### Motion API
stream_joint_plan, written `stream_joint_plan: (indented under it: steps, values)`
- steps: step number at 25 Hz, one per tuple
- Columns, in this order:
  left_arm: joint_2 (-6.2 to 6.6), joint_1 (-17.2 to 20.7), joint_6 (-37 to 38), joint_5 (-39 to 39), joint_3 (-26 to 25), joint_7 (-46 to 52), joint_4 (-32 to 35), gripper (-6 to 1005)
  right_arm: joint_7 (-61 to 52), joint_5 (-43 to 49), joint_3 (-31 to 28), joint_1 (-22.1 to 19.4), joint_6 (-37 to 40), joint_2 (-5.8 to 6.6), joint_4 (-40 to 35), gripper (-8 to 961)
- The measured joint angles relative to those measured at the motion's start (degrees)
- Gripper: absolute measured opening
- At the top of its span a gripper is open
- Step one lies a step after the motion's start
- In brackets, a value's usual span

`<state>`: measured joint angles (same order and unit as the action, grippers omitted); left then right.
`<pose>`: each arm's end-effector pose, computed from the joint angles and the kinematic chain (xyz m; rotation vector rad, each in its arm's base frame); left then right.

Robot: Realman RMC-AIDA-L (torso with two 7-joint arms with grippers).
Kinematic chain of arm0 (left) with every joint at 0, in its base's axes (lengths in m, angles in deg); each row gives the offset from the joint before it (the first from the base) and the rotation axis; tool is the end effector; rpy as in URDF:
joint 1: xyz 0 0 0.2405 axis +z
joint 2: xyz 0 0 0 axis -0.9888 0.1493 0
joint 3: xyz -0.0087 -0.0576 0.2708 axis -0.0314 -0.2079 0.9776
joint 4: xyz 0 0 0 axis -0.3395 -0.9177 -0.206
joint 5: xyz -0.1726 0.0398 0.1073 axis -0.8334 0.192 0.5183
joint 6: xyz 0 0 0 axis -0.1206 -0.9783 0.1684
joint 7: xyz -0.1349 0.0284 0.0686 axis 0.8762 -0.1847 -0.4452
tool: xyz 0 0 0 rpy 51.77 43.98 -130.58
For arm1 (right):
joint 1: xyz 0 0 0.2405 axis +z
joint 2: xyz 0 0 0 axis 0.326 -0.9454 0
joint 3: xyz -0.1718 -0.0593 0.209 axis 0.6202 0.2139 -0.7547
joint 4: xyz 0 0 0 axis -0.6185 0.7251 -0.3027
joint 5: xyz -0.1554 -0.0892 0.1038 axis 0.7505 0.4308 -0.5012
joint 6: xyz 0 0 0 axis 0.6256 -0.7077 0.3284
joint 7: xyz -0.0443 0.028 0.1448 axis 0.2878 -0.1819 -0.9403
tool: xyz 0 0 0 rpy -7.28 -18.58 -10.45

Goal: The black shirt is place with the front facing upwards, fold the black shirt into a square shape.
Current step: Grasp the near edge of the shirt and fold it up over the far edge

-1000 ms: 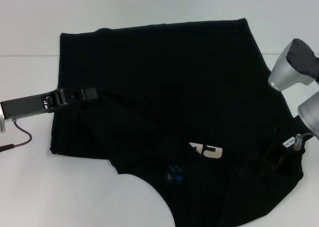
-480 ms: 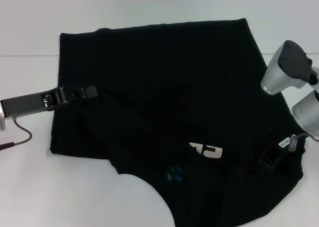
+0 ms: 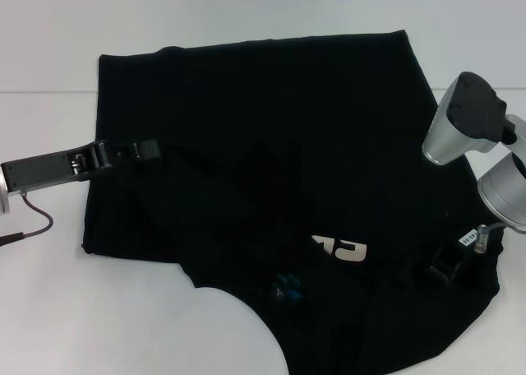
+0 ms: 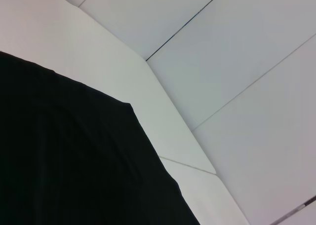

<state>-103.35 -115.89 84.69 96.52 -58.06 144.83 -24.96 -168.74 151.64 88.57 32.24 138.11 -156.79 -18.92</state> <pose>-0.2892 0.3705 0.0332 -2.2818 -1.5231 -0.9459 0.2309 0.3992 -0.0349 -2.9160 0.7268 -0.5680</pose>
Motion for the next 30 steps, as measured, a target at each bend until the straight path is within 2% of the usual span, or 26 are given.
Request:
stream_joint_plan:
  steps: [3,9,13,19,25,30]
  values:
    - [0.00,0.0,0.0,0.0,0.0,0.0,0.0,34,0.0,0.0,0.0,0.0,0.0,-0.03,0.0,234]
    - [0.00,0.0,0.0,-0.1,0.0,0.0,0.0,33,0.0,0.0,-0.1,0.2,0.1,-0.05,0.0,32]
    - [0.00,0.0,0.0,-0.1,0.0,0.0,0.0,34,0.1,-0.5,-1.7,0.3,2.0,0.13,-0.2,32]
    - [0.00,0.1,0.3,-0.1,0.2,0.4,0.0,33,1.1,-1.5,-10.1,-0.9,8.9,1.51,-3.3,33]
    - [0.01,0.7,0.9,-0.1,0.4,2.0,-0.1,33,3.5,-5.9,-17.7,-4.8,13.5,3.81,-5.1,33]
    - [0.29,1.8,1.5,0.5,0.4,5.5,0.1,33,6.1,-13.6,-23.4,-10.0,14.7,6.19,-4.5,33]
